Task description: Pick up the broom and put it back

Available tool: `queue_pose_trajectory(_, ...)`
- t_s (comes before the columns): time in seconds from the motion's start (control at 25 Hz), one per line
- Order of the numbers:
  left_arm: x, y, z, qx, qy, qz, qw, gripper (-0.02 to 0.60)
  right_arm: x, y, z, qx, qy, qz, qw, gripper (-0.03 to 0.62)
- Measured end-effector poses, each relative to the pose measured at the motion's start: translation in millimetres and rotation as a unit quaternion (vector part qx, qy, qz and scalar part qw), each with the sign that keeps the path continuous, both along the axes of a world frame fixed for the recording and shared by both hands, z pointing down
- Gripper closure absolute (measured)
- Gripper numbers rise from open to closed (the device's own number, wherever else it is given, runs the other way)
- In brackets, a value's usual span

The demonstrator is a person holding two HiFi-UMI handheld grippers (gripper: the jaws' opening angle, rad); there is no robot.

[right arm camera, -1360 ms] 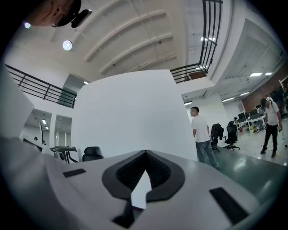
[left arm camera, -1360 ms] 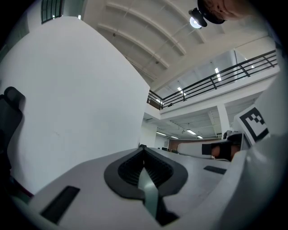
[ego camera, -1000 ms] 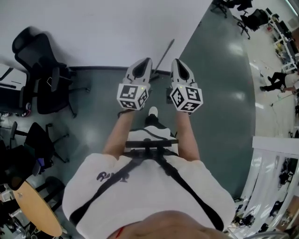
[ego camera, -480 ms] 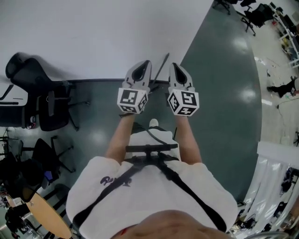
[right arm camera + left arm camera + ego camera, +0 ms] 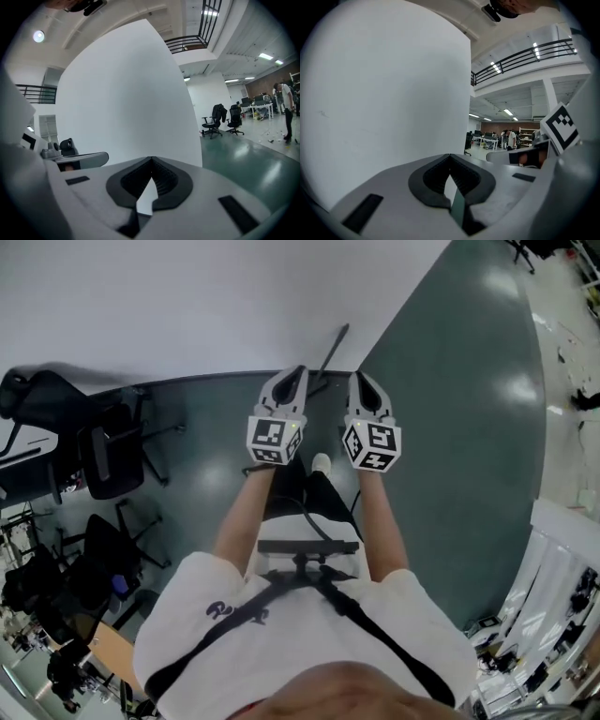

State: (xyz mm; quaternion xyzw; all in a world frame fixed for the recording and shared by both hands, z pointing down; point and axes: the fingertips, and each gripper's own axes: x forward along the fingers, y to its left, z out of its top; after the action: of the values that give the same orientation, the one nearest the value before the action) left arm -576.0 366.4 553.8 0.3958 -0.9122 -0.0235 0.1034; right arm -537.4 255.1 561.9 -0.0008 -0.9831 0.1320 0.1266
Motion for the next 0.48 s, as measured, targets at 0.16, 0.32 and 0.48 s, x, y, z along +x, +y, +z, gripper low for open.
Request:
queue_pose_trajectory(0.16, -23.0, -28.4, 36.5, -0.022, 0.012, 0.031, 0.9992, 0.569, -22.9, -27.8, 55.3, -0.007, 0.053, 0.016, 0.998, 0.597)
queue_pose_trajectory(0.32, -47.2, -49.4, 72.5, -0.049, 0.007, 0.061, 0.9969, 0.569, -51.9, -49.2, 109.1, -0.023, 0.086, 0.032, 0.996, 0.597)
queue_pose_trajectory(0.48, -73.5, -52.0, 120.4, -0.059, 0.028, 0.07, 0.9954, 0.569, -80.4, -52.2, 171.7, -0.036, 0.123, 0.032, 0.991, 0.597)
